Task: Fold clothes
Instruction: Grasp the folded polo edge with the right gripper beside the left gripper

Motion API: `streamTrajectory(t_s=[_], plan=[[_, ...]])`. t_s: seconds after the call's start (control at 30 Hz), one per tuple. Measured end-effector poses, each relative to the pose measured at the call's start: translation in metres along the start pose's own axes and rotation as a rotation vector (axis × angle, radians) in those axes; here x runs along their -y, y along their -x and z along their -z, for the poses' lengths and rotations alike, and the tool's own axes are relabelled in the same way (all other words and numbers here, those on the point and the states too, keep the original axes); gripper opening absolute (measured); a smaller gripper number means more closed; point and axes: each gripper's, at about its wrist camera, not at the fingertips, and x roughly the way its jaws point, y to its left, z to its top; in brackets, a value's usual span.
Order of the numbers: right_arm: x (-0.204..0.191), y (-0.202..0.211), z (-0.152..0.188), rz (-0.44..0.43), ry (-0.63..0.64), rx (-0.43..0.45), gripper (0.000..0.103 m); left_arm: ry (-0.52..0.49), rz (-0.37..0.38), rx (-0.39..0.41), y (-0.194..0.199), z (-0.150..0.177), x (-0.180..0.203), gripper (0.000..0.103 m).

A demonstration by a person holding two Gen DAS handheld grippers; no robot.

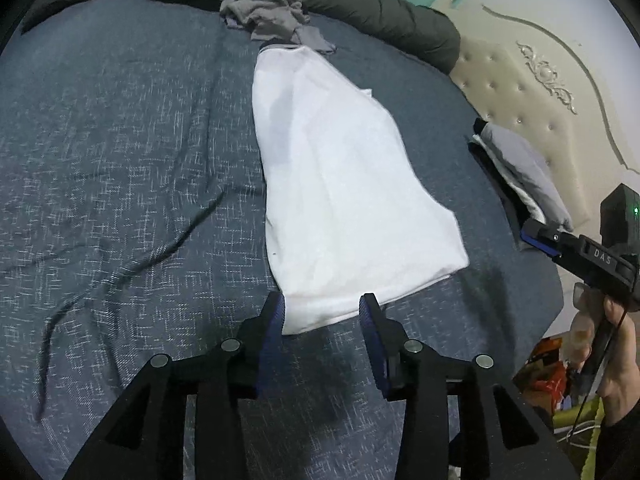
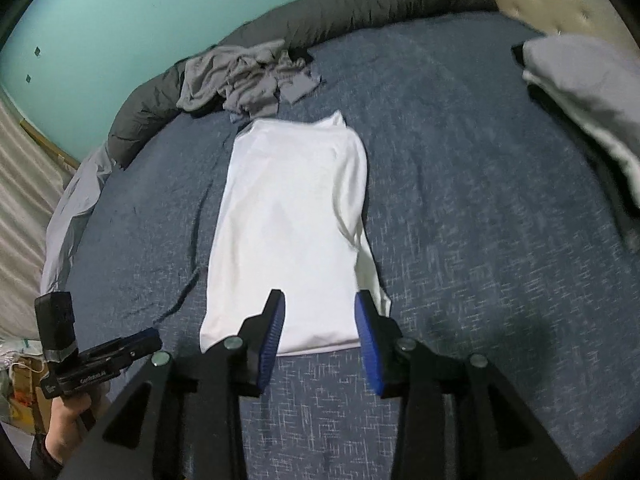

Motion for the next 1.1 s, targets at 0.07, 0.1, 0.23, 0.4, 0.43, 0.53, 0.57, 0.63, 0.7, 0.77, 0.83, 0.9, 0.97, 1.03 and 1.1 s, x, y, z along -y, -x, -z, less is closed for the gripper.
streamTrajectory(t_s=[0.07, 0.1, 0.23, 0.4, 0.43, 0.53, 0.57, 0.63, 0.7, 0.77, 0.83, 0.9, 0.97, 1.03, 1.1], plan=[[0.007, -0.015, -0.001, -0.013, -0.005, -0.030, 0.053, 0.020, -0.010, -0.019, -0.011, -0.001, -0.006, 0.044], [0.010, -0.024, -0.001, -0.018, -0.005, -0.045, 0.059, 0.028, -0.016, -0.027, -0.017, -0.002, -0.009, 0.044], [0.025, -0.053, -0.003, -0.041, -0.004, -0.098, 0.060, 0.060, -0.041, -0.055, -0.039, -0.005, -0.019, 0.047], [0.036, -0.079, -0.009, -0.046, 0.014, -0.146, 0.060, 0.079, -0.064, -0.077, -0.062, -0.008, -0.026, 0.048], [0.037, -0.082, -0.010, -0.045, 0.021, -0.153, 0.061, 0.080, -0.067, -0.078, -0.065, -0.009, -0.026, 0.048], [0.039, -0.090, -0.008, -0.042, 0.047, -0.174, 0.061, 0.078, -0.074, -0.081, -0.072, -0.009, -0.024, 0.048], [0.039, -0.092, -0.007, -0.041, 0.056, -0.181, 0.061, 0.078, -0.076, -0.083, -0.074, -0.010, -0.024, 0.048], [0.039, -0.096, -0.005, -0.040, 0.075, -0.195, 0.061, 0.078, -0.078, -0.083, -0.078, -0.010, -0.023, 0.048], [0.039, -0.100, -0.003, -0.038, 0.093, -0.209, 0.062, 0.081, -0.080, -0.080, -0.080, -0.010, -0.022, 0.048], [0.039, -0.102, 0.000, -0.034, 0.110, -0.219, 0.062, 0.083, -0.082, -0.076, -0.080, -0.010, -0.021, 0.048], [0.038, -0.104, 0.003, -0.029, 0.125, -0.225, 0.062, 0.084, -0.083, -0.070, -0.081, -0.010, -0.020, 0.048], [0.038, -0.105, 0.005, -0.027, 0.131, -0.228, 0.062, 0.085, -0.085, -0.065, -0.082, -0.010, -0.019, 0.048], [0.038, -0.105, 0.006, -0.029, 0.128, -0.228, 0.062, 0.084, -0.085, -0.064, -0.083, -0.010, -0.018, 0.048], [0.039, -0.105, 0.007, -0.028, 0.126, -0.228, 0.062, 0.085, -0.085, -0.061, -0.084, -0.010, -0.017, 0.048], [0.038, -0.104, 0.009, -0.023, 0.129, -0.229, 0.062, 0.086, -0.082, -0.059, -0.085, -0.010, -0.016, 0.048]])
